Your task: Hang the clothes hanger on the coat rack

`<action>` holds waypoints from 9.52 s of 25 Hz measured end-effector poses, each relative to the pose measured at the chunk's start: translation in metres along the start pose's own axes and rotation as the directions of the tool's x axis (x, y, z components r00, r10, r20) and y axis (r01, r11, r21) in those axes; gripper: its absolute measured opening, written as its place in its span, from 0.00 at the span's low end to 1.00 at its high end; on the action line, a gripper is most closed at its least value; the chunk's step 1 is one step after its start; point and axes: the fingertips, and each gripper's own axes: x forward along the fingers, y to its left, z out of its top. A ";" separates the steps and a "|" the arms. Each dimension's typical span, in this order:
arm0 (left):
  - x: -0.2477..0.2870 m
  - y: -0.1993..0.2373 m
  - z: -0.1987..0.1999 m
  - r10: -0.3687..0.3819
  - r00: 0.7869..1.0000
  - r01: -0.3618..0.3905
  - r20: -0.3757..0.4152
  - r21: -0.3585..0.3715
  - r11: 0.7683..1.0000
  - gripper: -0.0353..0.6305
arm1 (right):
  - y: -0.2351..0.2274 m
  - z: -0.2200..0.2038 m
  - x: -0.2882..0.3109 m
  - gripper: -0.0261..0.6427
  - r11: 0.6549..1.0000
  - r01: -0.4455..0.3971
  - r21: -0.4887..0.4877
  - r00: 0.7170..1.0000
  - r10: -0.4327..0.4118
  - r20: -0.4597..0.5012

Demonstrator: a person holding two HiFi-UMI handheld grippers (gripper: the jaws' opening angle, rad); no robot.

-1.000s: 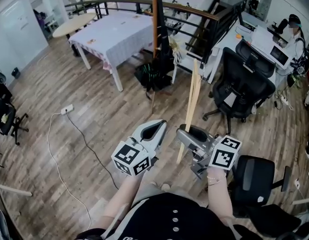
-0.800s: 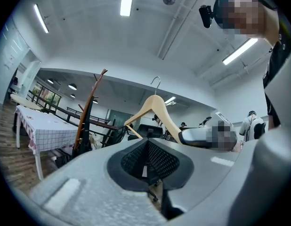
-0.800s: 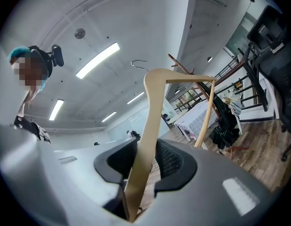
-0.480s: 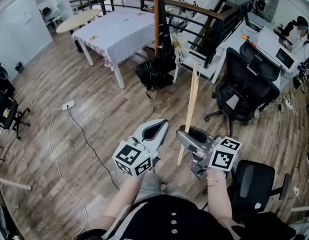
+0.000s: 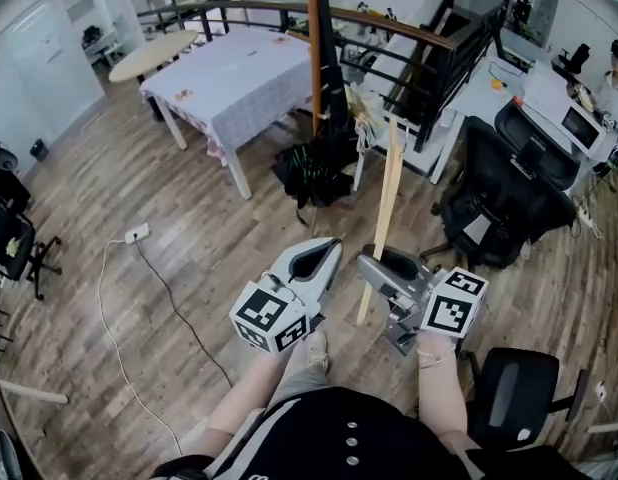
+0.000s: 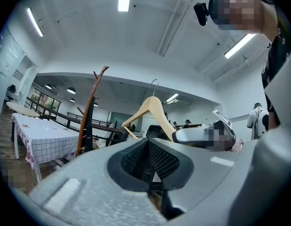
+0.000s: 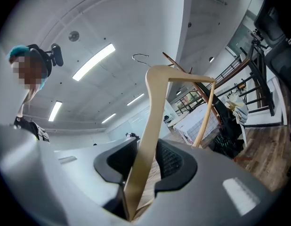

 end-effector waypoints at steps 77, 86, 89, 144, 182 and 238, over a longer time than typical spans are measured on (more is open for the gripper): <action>0.359 0.382 0.059 0.034 0.998 -0.037 0.060 0.045 0.998 0.05 | -0.370 0.261 0.273 0.24 0.996 -0.049 -0.071 0.996 0.044 -0.075; 0.380 0.393 0.065 0.047 0.996 -0.050 0.076 0.049 0.998 0.05 | -0.375 0.282 0.284 0.24 0.993 -0.106 -0.049 0.993 0.102 -0.066; 0.379 0.396 0.068 0.053 0.995 -0.056 0.089 0.035 0.998 0.05 | -0.375 0.281 0.287 0.24 0.993 -0.107 -0.047 0.992 0.104 -0.067; 0.392 0.468 0.123 0.021 0.991 -0.035 0.130 0.107 0.994 0.05 | -0.386 0.339 0.367 0.25 0.987 -0.161 -0.026 0.983 0.158 -0.098; 0.377 0.451 0.084 0.002 0.996 0.001 0.085 -0.029 1.000 0.05 | -0.392 0.325 0.346 0.31 0.991 -0.050 -0.121 0.999 0.052 0.008; 0.370 0.352 0.008 -0.205 0.977 0.201 -0.050 -0.082 0.976 0.05 | -0.399 0.246 0.228 0.04 0.835 0.369 -0.408 0.928 -0.353 0.118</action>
